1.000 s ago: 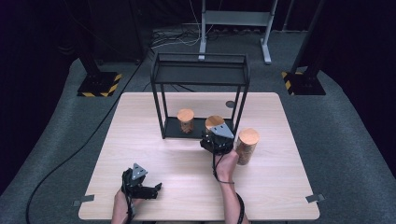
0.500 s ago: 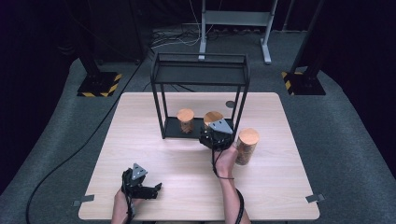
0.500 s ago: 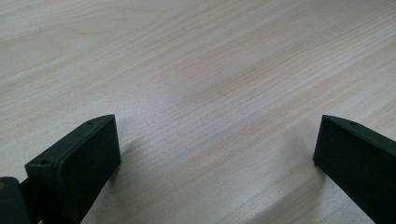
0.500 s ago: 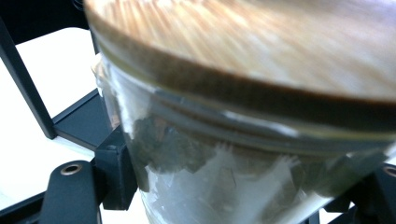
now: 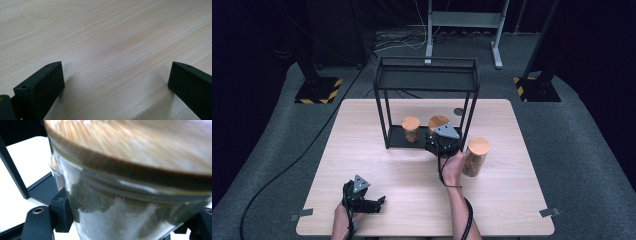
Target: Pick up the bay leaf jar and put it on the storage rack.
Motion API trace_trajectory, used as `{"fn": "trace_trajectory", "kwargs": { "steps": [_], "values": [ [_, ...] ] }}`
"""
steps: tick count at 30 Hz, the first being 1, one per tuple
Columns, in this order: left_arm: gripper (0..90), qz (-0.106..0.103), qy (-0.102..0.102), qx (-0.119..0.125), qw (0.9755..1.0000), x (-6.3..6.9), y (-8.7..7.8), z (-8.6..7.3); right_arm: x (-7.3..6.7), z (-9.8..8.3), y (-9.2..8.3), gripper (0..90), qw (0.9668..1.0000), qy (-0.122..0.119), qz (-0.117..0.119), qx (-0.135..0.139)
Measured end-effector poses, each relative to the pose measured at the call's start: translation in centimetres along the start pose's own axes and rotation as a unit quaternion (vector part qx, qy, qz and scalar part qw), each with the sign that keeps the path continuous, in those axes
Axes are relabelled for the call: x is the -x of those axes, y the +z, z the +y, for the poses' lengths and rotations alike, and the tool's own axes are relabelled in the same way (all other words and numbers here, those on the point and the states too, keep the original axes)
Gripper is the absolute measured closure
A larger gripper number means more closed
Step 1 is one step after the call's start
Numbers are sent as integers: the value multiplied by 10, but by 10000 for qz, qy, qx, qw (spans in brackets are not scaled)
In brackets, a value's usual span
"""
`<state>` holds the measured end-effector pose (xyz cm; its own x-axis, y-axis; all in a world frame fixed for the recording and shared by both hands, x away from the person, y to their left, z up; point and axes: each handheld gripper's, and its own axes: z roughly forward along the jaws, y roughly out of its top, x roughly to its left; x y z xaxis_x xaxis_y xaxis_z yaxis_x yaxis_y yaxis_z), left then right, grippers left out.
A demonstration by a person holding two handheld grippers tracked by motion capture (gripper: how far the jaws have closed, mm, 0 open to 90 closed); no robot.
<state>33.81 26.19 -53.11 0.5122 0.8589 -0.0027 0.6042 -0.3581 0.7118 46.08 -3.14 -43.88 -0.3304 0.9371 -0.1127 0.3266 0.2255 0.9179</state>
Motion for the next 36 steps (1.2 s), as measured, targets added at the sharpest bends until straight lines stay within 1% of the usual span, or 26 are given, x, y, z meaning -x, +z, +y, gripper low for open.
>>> {"fn": "trace_trajectory", "kwargs": {
  "steps": [6, 8, 12, 24, 31, 36],
  "values": [
    [0, 0, 0, 1, 10000, 0, 0, 0, 2, 5, 3, 243, 10000, -10, 6, 13],
    [0, 0, 0, 1, 10000, 0, 0, 0, 3, 7, 4, 243, 10000, 12, 54, 31],
    [0, 1, 2, 1, 10000, 0, 0, 0, 3, 8, 6, 243, 10000, 9, 72, 22],
    [0, -2, 11, -4, 10000, 0, 0, 0, 6, 10, 18, 243, 9998, 87, 182, -44],
    [0, -2, 8, -1, 10000, 0, 0, 0, 8, 10, 25, 243, 9997, 78, 201, -109],
    [0, -1, 10, -3, 10000, 0, 0, 0, 8, 9, 29, 243, 9996, 117, 237, -131]
  ]
}}
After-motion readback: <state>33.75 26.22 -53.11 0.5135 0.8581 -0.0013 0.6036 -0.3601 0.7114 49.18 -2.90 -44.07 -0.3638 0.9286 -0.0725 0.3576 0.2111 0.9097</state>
